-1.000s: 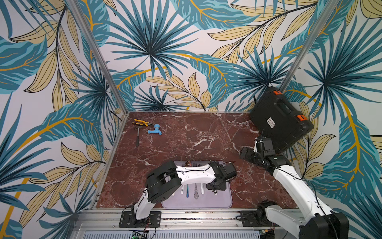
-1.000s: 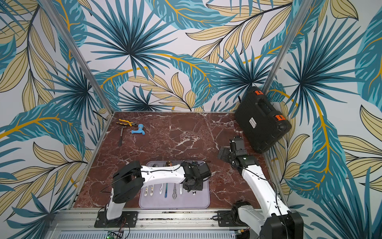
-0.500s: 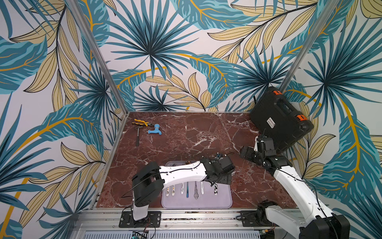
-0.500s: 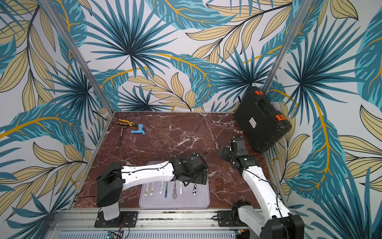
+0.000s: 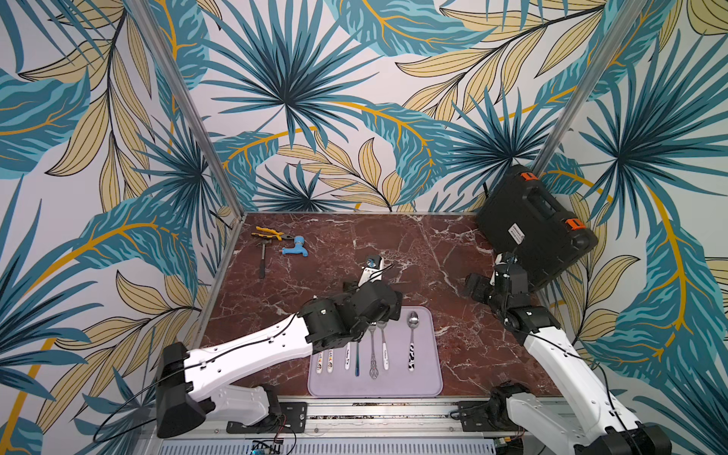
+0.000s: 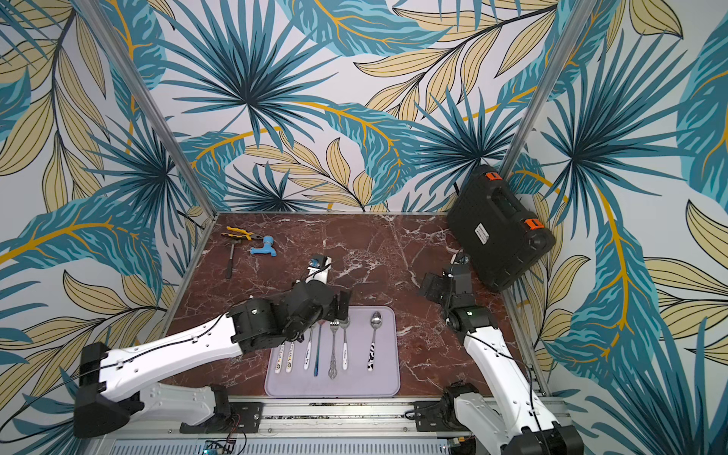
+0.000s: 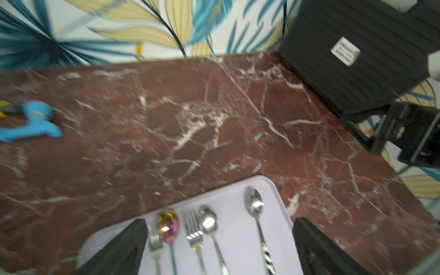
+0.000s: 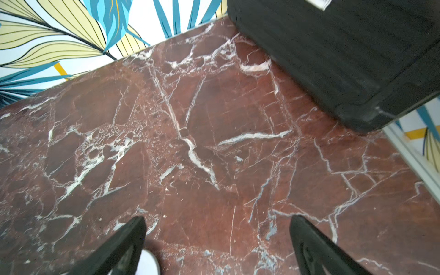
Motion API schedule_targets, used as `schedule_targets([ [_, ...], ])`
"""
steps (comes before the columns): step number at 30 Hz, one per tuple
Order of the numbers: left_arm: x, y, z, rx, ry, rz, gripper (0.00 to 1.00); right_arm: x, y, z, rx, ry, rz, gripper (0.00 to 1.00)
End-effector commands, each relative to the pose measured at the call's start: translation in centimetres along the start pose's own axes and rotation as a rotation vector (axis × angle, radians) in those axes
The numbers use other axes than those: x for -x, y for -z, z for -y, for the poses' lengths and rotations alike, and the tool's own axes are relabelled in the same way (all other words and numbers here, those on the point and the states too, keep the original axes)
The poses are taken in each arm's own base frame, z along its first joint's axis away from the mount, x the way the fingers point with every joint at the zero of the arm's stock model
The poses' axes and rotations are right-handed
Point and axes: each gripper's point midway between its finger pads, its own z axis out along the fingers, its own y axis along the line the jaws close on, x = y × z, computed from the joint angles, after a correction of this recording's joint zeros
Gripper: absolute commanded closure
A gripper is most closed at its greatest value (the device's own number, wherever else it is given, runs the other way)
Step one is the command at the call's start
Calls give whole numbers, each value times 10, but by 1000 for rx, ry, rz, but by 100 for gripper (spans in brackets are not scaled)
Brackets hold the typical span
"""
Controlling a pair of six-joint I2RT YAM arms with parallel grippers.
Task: Set the spoon and fork side by side
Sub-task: Reset both arms
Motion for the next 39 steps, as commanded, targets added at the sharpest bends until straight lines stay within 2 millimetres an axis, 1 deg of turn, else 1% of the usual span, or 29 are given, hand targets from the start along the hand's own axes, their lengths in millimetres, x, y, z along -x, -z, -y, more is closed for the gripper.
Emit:
schedule_targets([
  [1,24,20,-69,309,-135,223,0,21,-2,11,-62,9,136,1],
  [3,25,31,-99,434,-146,307,0,23,-5,17,-92,12,175,1],
  [6,18,32,-135,524,-112,369,0,21,-12,30,-163,34,217,0],
  [9,0,25,-182,635,-44,355,0,17,-16,42,-230,74,254,0],
  [11,-14,21,-208,702,-22,341,0,12,-20,45,-237,119,283,0],
  [12,-18,17,-219,725,-22,341,0,9,-22,44,-225,146,299,0],
  [14,-26,6,-232,729,-56,343,0,3,-27,41,-203,187,320,0],
  [15,-31,-1,-236,727,-99,338,0,-1,-30,42,-200,195,324,1],
  [17,-37,-10,-250,740,-119,349,0,-6,-36,45,-216,189,332,0],
  [19,-49,-25,-266,722,-115,322,0,-9,-44,42,-205,205,329,0],
  [22,-65,-47,-291,697,-55,289,0,-6,-54,33,-172,238,329,1],
  [23,-67,-54,-297,691,-50,289,0,-4,-56,30,-165,242,342,0],
  [24,-65,-58,-300,703,-64,289,0,-1,-59,28,-159,246,349,1],
  [27,-58,-78,-298,645,-107,283,0,6,-69,20,-134,263,368,0],
  [28,-58,-84,-298,622,-112,285,0,6,-75,17,-121,273,341,0],
  [30,-66,-101,-302,555,-79,276,0,3,-91,4,-36,304,257,0],
  [32,-74,-114,-306,525,-72,244,0,-1,-99,-7,53,324,209,1],
  [33,-75,-119,-306,509,-75,238,0,-3,-99,-10,86,324,196,0],
  [36,-75,-126,-301,448,-86,203,0,-3,-98,-14,165,304,195,1],
  [38,-76,-127,-302,439,-80,197,0,0,-96,-23,245,263,245,1],
  [39,-75,-127,-303,439,-77,202,0,-5,-100,-26,270,275,266,0],
])
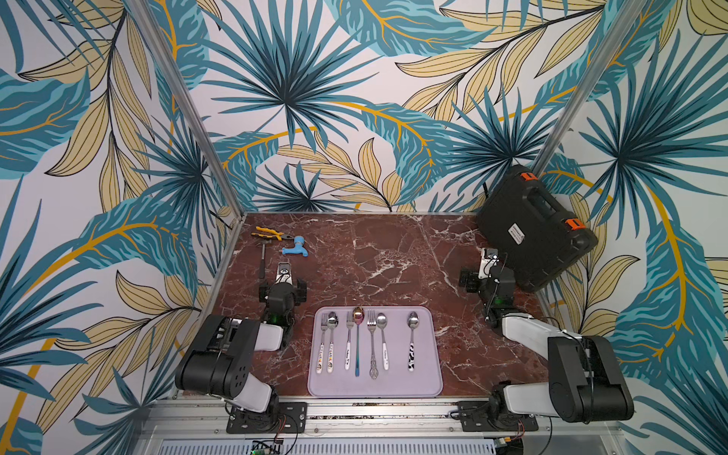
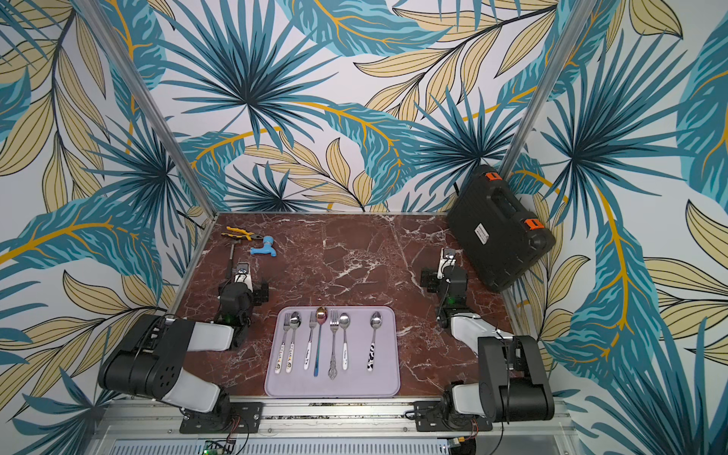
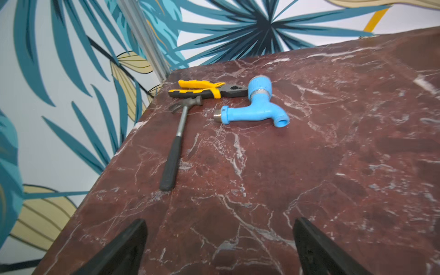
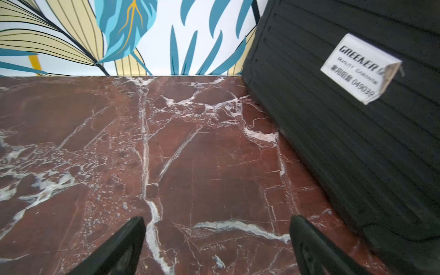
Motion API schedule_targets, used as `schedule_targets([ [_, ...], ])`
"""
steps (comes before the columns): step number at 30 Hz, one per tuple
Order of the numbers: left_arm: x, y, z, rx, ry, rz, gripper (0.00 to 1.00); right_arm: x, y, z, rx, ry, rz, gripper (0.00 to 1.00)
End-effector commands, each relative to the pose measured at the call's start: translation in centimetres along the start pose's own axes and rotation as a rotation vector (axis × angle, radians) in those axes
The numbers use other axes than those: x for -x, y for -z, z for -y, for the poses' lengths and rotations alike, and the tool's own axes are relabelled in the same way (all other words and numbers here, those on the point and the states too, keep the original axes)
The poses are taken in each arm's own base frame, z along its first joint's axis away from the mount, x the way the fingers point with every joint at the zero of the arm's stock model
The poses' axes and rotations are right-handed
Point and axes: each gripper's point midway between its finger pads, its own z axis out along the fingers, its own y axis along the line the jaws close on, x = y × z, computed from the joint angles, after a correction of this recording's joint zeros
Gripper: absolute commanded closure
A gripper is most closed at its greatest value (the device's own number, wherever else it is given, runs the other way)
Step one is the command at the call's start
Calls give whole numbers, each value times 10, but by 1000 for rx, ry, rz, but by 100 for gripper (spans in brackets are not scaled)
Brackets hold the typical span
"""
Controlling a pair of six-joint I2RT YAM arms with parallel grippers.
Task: Set the spoon and fork side by side
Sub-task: Reset both arms
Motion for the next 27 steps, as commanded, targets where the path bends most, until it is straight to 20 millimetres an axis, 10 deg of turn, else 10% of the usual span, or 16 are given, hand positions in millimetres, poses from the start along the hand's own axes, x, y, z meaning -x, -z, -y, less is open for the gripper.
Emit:
schedule_targets([
  [1,30,-5,9,-70,33,76,0,-10,-8,-21,134,-22,48,1],
  [27,31,-5,9,-71,34,76,0,-19,-5,-8,29,-40,64,1],
])
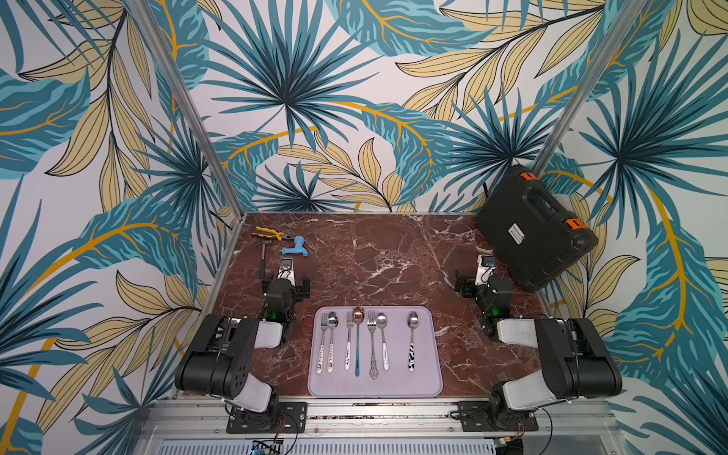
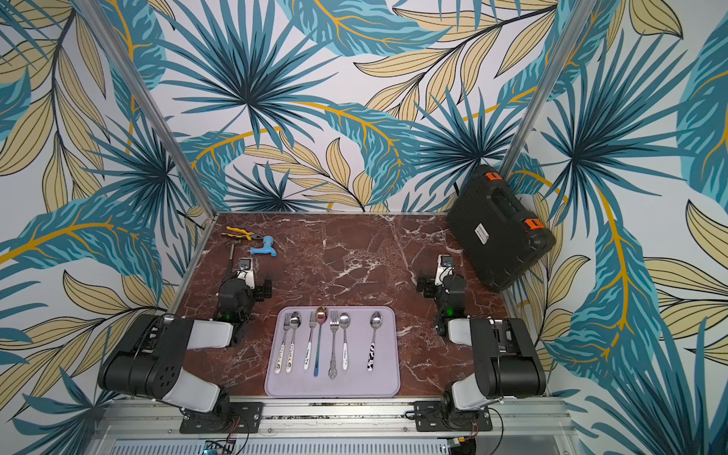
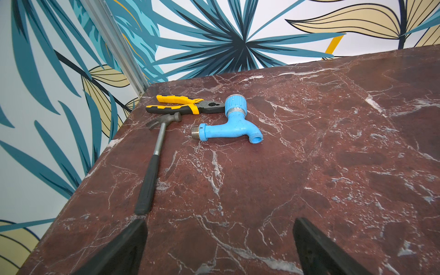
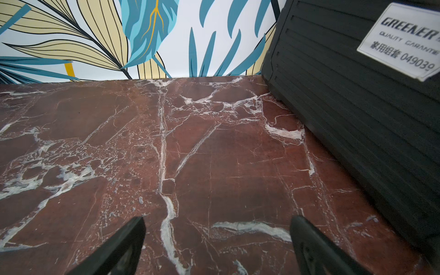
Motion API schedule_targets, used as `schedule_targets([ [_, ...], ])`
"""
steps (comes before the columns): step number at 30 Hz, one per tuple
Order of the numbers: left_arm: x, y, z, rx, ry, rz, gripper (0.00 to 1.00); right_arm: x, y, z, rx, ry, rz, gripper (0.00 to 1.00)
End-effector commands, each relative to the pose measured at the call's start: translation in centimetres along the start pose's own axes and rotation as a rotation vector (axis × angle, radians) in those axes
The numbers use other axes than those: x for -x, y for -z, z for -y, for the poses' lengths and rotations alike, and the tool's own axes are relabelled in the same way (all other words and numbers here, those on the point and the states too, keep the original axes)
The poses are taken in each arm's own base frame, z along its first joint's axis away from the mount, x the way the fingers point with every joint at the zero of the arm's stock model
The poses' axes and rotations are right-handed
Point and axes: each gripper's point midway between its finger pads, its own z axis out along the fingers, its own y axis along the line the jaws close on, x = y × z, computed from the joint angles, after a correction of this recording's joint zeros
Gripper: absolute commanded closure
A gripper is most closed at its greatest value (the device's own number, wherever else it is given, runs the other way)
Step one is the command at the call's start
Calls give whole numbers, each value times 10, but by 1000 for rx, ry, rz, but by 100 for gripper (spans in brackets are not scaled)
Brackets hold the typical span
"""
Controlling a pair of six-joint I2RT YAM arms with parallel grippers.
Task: Set the spoon and fork side by side
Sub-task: Reset both arms
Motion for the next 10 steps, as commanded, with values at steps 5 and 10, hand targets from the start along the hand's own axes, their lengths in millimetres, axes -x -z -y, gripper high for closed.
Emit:
schedule_targets([
  [5,20,-3,-1,-2,21,50,0,3,-1,-9,19,21,1,0],
  [10,19,-3,-1,-3,20,49,0,3,-1,-9,20,21,3,0],
])
